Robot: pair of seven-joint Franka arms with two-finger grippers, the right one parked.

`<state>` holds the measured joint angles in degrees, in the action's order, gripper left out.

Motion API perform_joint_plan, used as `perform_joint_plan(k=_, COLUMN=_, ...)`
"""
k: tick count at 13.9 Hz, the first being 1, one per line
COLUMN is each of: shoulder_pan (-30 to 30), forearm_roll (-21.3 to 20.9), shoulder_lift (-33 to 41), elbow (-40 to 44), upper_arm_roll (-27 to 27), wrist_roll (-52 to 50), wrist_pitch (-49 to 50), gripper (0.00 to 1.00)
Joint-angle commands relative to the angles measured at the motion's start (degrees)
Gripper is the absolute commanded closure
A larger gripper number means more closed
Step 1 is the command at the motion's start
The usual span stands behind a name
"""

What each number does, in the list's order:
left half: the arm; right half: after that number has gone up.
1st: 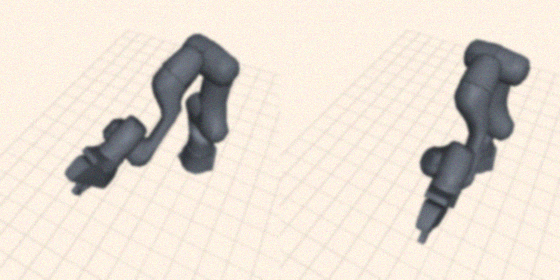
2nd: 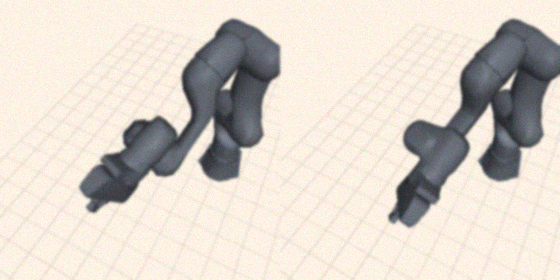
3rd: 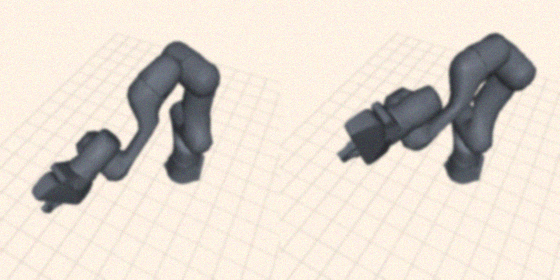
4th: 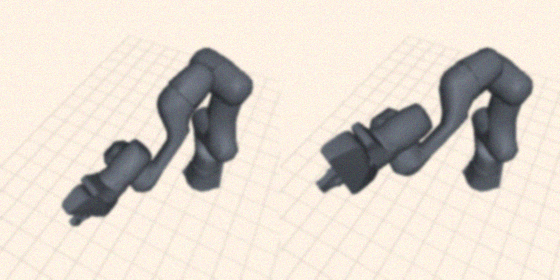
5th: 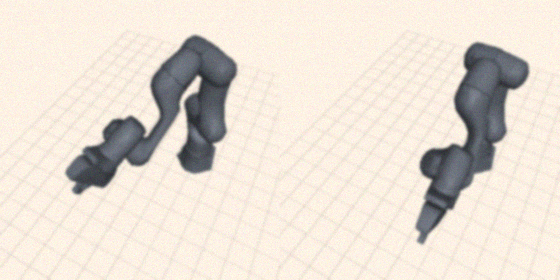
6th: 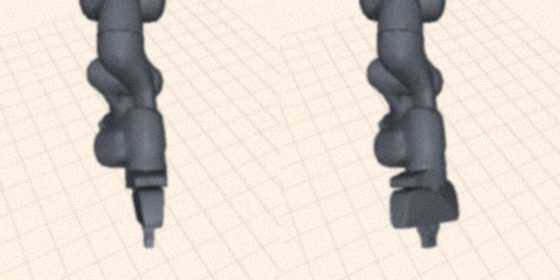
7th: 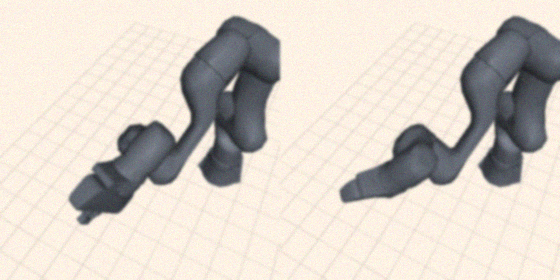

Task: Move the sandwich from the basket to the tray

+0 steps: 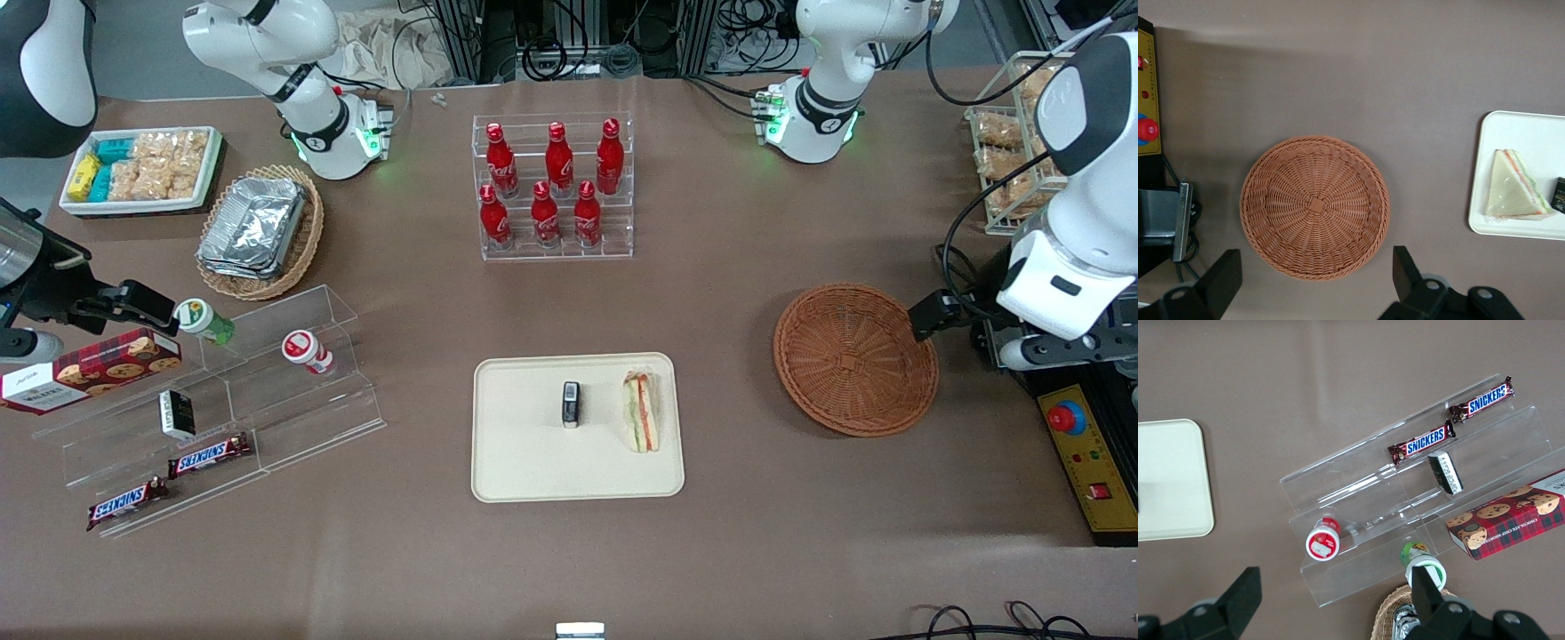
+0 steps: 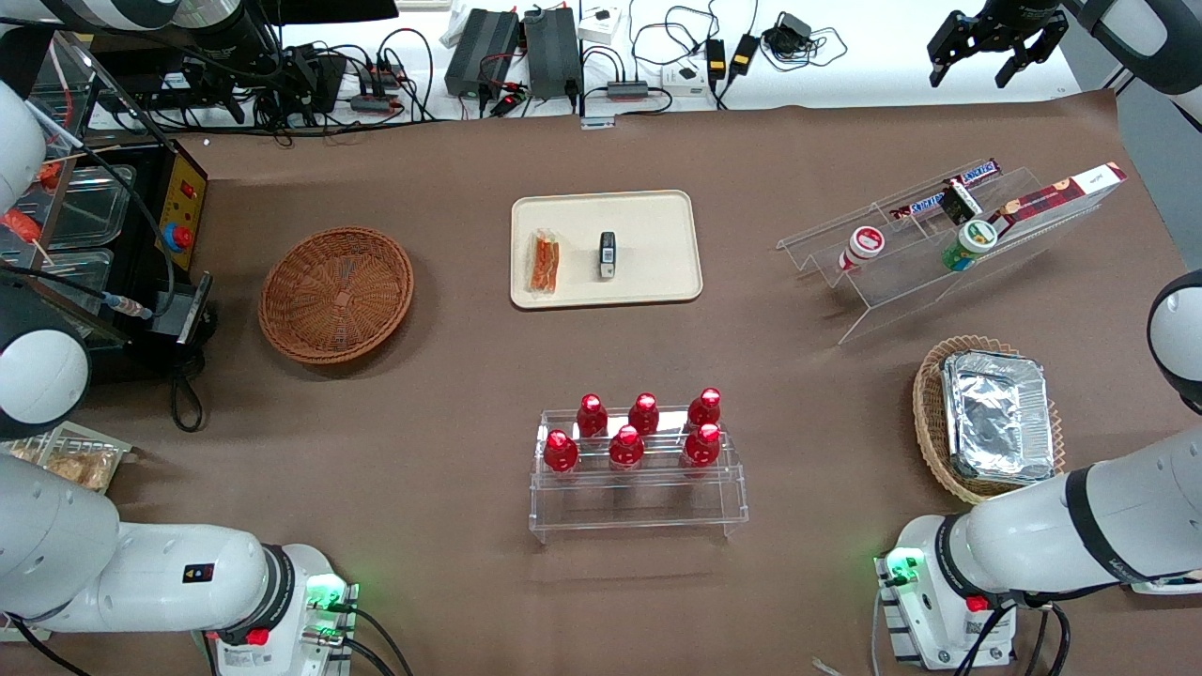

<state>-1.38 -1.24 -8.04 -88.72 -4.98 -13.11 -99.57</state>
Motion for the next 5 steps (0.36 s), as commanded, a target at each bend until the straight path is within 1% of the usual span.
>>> perform_joint_plan(k=1, shoulder_pan=1.0, forearm_roll=-1.0, shoulder_lift=-0.9, elbow=2.1, upper_arm_roll=-0.6, wrist_roll=0.9, wrist_pitch=1.7, gripper=0.0)
perform_joint_plan(k=5, shoulder_pan=1.8, forearm_roll=-1.0, shoulder_lift=-1.3, elbow=1.9, upper_arm_roll=-0.6, wrist_roll=5.4, wrist_pitch=2.0, gripper=0.0)
